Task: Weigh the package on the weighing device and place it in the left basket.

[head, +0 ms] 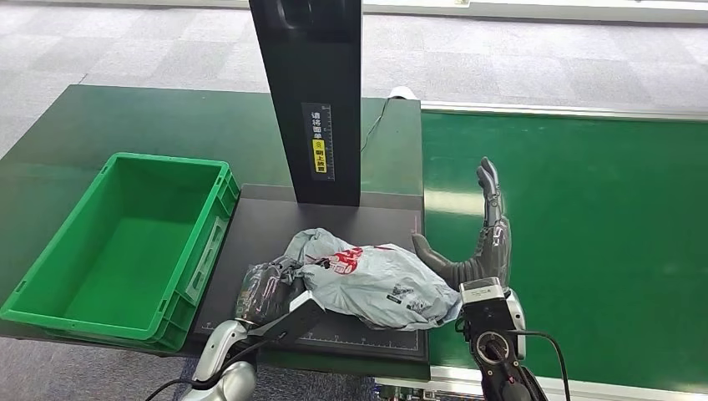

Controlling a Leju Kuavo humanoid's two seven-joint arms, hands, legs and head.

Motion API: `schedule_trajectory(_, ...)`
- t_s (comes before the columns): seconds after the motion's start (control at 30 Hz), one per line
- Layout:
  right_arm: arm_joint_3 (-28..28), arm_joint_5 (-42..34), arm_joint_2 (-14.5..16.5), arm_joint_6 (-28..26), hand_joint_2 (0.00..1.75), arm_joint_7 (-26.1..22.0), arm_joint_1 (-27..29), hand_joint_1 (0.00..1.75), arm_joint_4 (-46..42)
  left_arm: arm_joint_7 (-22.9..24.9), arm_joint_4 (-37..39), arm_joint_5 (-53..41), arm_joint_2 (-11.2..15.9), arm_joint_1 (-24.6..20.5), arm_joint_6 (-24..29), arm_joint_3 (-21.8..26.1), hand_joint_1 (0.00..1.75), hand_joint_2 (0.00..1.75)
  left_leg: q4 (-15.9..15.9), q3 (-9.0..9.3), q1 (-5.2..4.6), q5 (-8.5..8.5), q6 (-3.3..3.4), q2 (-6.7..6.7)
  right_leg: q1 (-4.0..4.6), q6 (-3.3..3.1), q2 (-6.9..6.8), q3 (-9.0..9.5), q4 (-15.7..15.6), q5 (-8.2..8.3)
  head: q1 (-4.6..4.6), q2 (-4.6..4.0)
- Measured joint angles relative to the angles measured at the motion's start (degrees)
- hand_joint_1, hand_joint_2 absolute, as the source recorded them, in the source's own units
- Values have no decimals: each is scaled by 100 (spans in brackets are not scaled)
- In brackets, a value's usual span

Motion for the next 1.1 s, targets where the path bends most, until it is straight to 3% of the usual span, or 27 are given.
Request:
schedule_trajectory(0.17,-8,-4,-3,-1,175,-10,45,0,0,-258,-85,219,4,32,85,13,175,175,0,0,0,0,0,0,0,0,0,0,0,0,0,0)
schedule_trajectory(0.43,-63,-70,-16,-1,175,-39,124,0,-61,-1128,-719,398,27,204,1375,22,175,175,0,0,0,-1,0,0,0,0,0,0,0,0,-1,0)
schedule_trajectory(1.1,-103,-87,-28,1,175,-51,136,0,-96,-1239,-1163,427,86,359,1523,25,175,175,0,0,0,0,0,0,0,0,0,0,0,0,-1,0)
